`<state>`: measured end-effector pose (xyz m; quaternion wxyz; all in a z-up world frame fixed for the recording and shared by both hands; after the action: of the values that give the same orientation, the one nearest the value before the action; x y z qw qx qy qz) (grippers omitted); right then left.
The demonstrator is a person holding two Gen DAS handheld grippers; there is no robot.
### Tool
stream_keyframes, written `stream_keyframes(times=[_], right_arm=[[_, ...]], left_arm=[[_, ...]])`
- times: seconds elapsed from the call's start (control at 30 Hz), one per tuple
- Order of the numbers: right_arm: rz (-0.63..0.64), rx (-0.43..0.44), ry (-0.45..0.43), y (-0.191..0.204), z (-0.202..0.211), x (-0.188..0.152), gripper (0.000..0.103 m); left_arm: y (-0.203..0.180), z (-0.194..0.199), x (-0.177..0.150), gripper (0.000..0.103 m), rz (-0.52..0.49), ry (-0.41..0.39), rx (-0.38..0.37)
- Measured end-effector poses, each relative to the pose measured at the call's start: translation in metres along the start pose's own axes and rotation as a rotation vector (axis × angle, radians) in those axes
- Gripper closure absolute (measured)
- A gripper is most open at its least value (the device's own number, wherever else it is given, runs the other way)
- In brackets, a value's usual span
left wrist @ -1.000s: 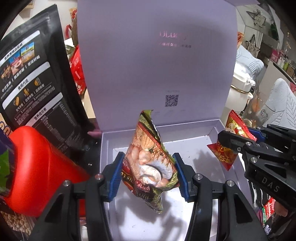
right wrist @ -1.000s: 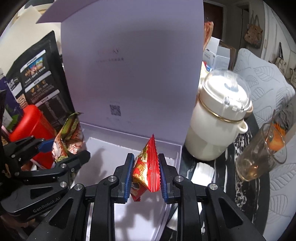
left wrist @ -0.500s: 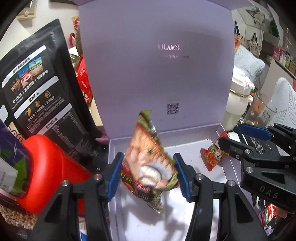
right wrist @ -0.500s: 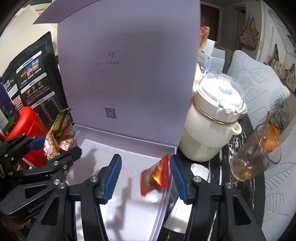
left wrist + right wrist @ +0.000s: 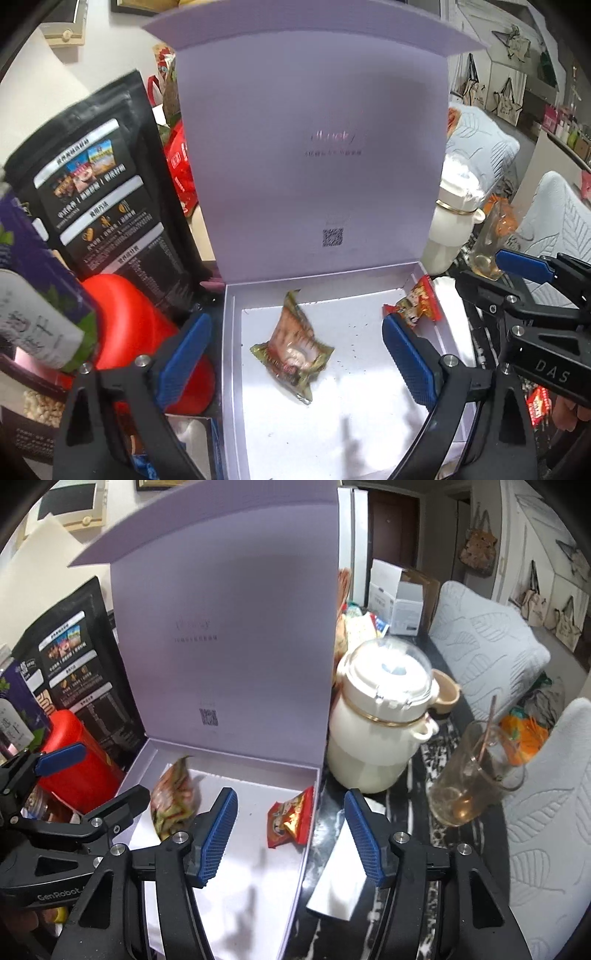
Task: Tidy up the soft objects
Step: 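Withdraw both tools from the gift box back toward the table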
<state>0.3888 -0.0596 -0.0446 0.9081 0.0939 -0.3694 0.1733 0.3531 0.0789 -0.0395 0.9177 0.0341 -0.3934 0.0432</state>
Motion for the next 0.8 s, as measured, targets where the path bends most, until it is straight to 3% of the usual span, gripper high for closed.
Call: stream_keyframes(times=[0.33, 0.63, 0.8], right_arm=[[0.005, 0.002, -0.09, 0.004, 0.053, 0.024, 0.043], [0.016, -0.006, -0.226, 0.005, 0.134, 0.055, 0.043], [0.044, -0.014, -0.307, 0.009, 0.181, 0.063, 0.037]], left_arm=[[-0.003, 0.064, 0.032, 0.008, -0.009, -0.116, -0.004], [-0.003, 0.147, 0.065, 0.008, -0.017, -0.27, 0.003], [-0.004, 0.188, 0.073, 0.008, -0.035, -0.348, 0.019]])
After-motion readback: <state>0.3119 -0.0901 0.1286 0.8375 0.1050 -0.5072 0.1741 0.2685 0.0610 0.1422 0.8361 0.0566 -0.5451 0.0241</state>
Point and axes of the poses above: each gripper's, at about its wrist camera, not at the fingertips, and z roughly against the way its jaws point, y to its left, x to its top, the point moved 7 cm from there along -z, roughly the way its jaws point, and after that the axes turned 5 degrees about -y, right-handed, at the moved point
